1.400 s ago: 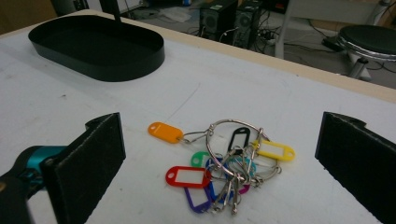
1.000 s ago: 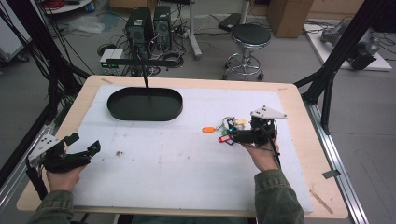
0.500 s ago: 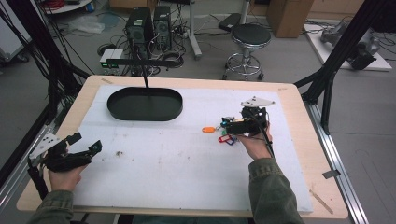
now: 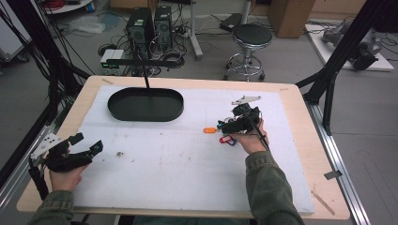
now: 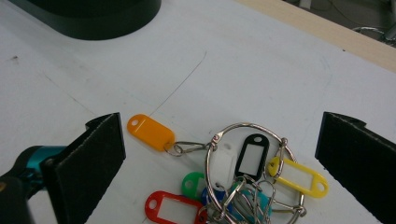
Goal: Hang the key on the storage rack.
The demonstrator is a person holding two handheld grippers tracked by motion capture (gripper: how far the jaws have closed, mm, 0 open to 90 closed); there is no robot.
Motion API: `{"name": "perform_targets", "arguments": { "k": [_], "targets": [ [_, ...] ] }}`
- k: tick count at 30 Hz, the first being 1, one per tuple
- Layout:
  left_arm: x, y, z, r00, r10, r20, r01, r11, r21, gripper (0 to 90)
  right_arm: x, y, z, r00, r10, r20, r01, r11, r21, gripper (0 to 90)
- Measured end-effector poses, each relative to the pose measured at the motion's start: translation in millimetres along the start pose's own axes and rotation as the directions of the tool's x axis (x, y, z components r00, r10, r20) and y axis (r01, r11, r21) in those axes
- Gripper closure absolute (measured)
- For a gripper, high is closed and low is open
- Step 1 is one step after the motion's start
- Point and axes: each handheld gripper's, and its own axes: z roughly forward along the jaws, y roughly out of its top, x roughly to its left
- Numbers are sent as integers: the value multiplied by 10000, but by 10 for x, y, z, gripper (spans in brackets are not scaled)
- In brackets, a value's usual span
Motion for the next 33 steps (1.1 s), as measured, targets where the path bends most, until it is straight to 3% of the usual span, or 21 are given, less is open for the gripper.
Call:
{"name": "perform_targets", "arguments": {
  "k": [4, 7, 11, 15, 16, 20, 22, 25, 28, 30, 31, 33],
  "targets": [
    [0, -1, 3, 10000, 7, -10, -7, 10000, 49, 54, 2, 13, 77, 9998, -159, -95, 162, 9993, 344, 5],
    [1, -1, 6, 10000, 14, -27, -14, 10000, 60, 54, -14, 2, 190, 9992, -334, -229, 355, 9941, 1023, 5],
    [2, -3, 5, 10000, 26, -58, -26, 10000, 32, 54, -37, -23, 242, 9981, -276, -553, 349, 9900, 1364, 42],
    [0, -6, 8, 9999, 73, -77, -73, 10000, -2, 54, -64, -50, 284, 9978, -331, -568, 424, 9845, 1702, 48],
    [1, -7, 9, 9999, 70, -92, -70, 10000, 3, 54, -74, -72, 317, 9974, -283, -663, 410, 9792, 1986, 59],
    [5, -10, 9, 9999, 51, -90, -51, 10000, 2, 53, -73, -84, 347, 9964, -319, -782, 482, 9749, 2172, 101],
    [5, -11, 9, 9999, 81, -97, -81, 10000, -4, 54, -62, -83, 358, 9934, -498, -1030, 719, 9721, 2233, 211],
    [4, -14, 10, 10000, 72, -52, -72, 10000, -64, 54, -22, -87, 381, 9918, -887, -920, 1085, 9649, 2393, 304],
    [4, -13, 5, 9999, 100, -87, -101, 9999, -117, 54, -21, -92, 393, 9917, -885, -934, 1092, 9628, 2473, 353],
    [7, -13, 0, 9999, 89, -69, -90, 9998, -149, 53, -27, -96, 401, 9926, -865, -854, 1058, 9607, 2565, 457],
    [9, -14, 1, 10000, 79, -57, -80, 9999, -134, 53, -27, -96, 401, 9926, -865, -854, 1058, 9607, 2565, 457],
    [7, -16, 6, 9999, 86, -57, -86, 9999, -110, 54, -46, -99, 406, 9928, -816, -881, 1024, 9582, 2670, 596]
  ]
}}
